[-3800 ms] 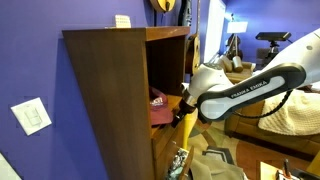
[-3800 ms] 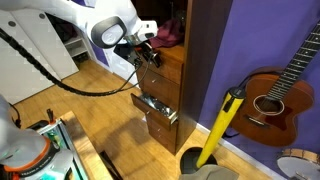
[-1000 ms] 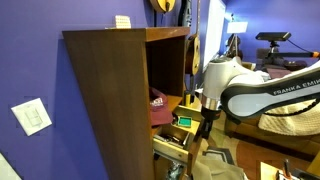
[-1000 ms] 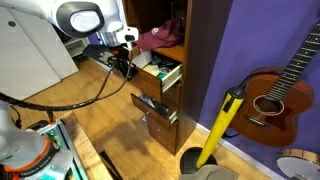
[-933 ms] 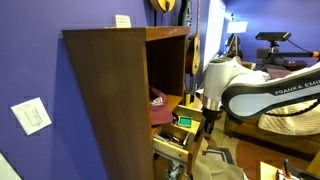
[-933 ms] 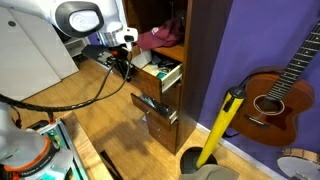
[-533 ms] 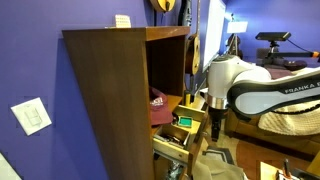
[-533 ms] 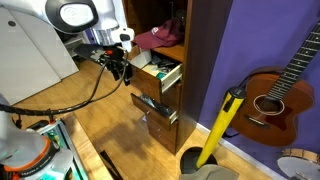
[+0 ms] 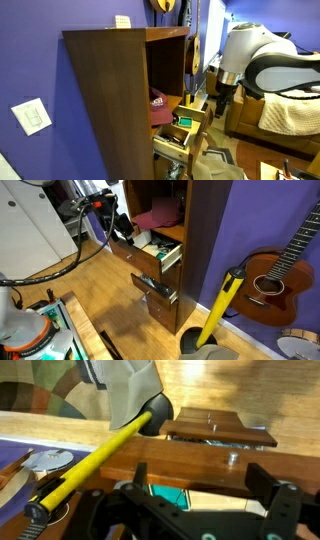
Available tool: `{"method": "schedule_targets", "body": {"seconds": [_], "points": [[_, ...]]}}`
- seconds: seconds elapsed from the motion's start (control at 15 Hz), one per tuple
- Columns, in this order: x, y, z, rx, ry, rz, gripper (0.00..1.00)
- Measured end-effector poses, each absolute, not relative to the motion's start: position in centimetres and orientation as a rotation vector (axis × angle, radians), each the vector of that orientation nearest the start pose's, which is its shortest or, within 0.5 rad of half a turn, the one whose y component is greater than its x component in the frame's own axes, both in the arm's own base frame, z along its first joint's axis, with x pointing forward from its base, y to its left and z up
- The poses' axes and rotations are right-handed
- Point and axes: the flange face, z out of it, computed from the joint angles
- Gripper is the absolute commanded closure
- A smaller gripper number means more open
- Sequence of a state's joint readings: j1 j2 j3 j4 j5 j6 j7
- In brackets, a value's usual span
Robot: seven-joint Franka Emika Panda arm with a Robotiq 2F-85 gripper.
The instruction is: Pull open the top drawer on the chest of drawers, put the maroon cap into the drawer, push the top drawer closed
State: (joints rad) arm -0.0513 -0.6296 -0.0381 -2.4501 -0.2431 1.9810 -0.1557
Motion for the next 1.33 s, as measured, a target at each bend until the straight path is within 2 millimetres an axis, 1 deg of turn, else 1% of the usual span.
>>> {"method": "schedule_targets", "body": {"seconds": [0.2,0.27,0.4,0.53,0.73,0.87,1.07,1.33], "points": [[38.7,-4.8,56.6,-3.350,-0.175,-0.403,0.00],[39.4,-4.5,57.3,-3.346,-0.146,-0.456,0.00],[41.2,-4.0,58.0,-3.330,-0.090,-0.555,0.00],[43.4,-3.4,57.8,-3.304,-0.030,-0.651,0.00],[46.7,-2.5,56.8,-3.255,0.050,-0.756,0.00],[48.5,-1.9,56.1,-3.217,0.105,-0.805,0.00],[50.6,-1.4,55.6,-3.148,0.198,-0.873,0.00],[52.4,-1.1,55.4,-3.037,0.298,-0.953,0.00]]}}
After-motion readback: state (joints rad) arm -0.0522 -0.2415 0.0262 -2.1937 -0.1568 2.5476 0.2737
